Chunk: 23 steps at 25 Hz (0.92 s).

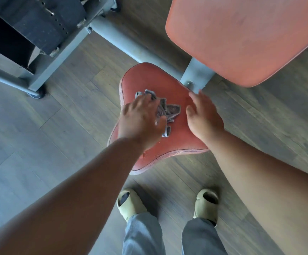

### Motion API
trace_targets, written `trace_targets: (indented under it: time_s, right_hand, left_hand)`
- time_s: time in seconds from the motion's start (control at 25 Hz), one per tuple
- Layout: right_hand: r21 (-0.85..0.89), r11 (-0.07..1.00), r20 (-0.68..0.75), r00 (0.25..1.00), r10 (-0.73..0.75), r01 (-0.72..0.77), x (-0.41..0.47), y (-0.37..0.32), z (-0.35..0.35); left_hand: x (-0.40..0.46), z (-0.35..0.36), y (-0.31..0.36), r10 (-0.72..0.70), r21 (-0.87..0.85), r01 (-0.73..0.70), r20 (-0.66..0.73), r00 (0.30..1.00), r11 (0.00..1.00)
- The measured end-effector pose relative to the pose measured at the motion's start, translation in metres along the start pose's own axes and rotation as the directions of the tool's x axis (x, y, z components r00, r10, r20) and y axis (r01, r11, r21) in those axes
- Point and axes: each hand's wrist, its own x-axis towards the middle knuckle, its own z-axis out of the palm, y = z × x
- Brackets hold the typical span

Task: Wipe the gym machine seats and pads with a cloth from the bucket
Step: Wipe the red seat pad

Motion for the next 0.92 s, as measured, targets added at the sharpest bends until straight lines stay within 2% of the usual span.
trace_targets:
  time_s: [0.04,0.08,0.16,0.24,0.4,0.48,0.52,0.56,0.6,0.64,0.76,0.8,0.84,0.92]
  right_hand:
    - [-0.167,0.986,-0.018,1.000,-0.010,0.007,-0.003,0.012,0.004]
    - [-0.235,0.971,-0.016,0.999,-0.040,0.035,-0.005,0.021,0.012]
    - [-0.222,0.972,-0.006,0.997,-0.080,0.077,-0.004,0.032,0.026]
    - [-0.206,0.975,-0.051,0.994,-0.095,0.083,0.001,0.038,0.029]
    - [-0.232,0.967,-0.080,0.988,-0.131,0.109,-0.002,0.039,0.031]
    - [-0.240,0.965,-0.070,0.989,-0.127,0.107,-0.001,0.038,0.032]
    - [-0.229,0.967,-0.068,0.990,-0.127,0.109,0.000,0.039,0.032]
    - [-0.219,0.969,-0.066,0.989,-0.131,0.114,0.000,0.039,0.031]
    - [-0.207,0.971,-0.069,0.989,-0.134,0.117,0.001,0.040,0.031]
    - [-0.196,0.973,-0.071,0.988,-0.139,0.122,0.001,0.042,0.031]
    - [-0.183,0.972,-0.101,0.981,-0.165,0.145,0.001,0.046,0.032]
    - [-0.183,0.972,-0.110,0.980,-0.168,0.147,0.001,0.046,0.033]
    - [-0.188,0.972,-0.112,0.980,-0.167,0.144,0.001,0.045,0.034]
    - [-0.205,0.970,-0.112,0.981,-0.157,0.132,0.002,0.043,0.035]
  left_hand:
    - [0.004,0.013,0.016,-0.019,0.121,0.005,0.121,0.992,0.993]
    - [0.009,0.023,0.030,-0.053,0.196,0.018,0.176,0.983,0.980]
    - [0.023,0.032,0.037,-0.068,0.252,0.017,0.196,0.978,0.967]
    - [0.025,0.023,0.026,-0.015,0.244,-0.036,0.205,0.979,0.969]
    - [-0.045,0.003,-0.014,0.074,0.269,-0.124,0.189,0.979,0.955]
    - [-0.034,0.000,-0.023,0.011,0.257,-0.070,0.225,0.974,0.964]
    - [-0.013,0.002,-0.020,-0.052,0.218,0.004,0.216,0.975,0.976]
    - [0.007,0.002,-0.009,-0.121,0.193,0.079,0.217,0.969,0.978]
    - [0.020,0.005,0.004,-0.143,0.209,0.096,0.224,0.964,0.973]
    - [0.022,0.011,0.017,-0.101,0.228,0.048,0.228,0.968,0.972]
    - [-0.045,0.024,0.017,0.195,0.311,-0.258,0.219,0.956,0.915]
    - [-0.071,0.017,0.004,0.221,0.298,-0.275,0.205,0.954,0.914]
    - [-0.082,0.008,-0.012,0.201,0.267,-0.244,0.180,0.963,0.932]
    - [-0.061,-0.004,-0.035,0.004,0.209,-0.036,0.155,0.988,0.977]
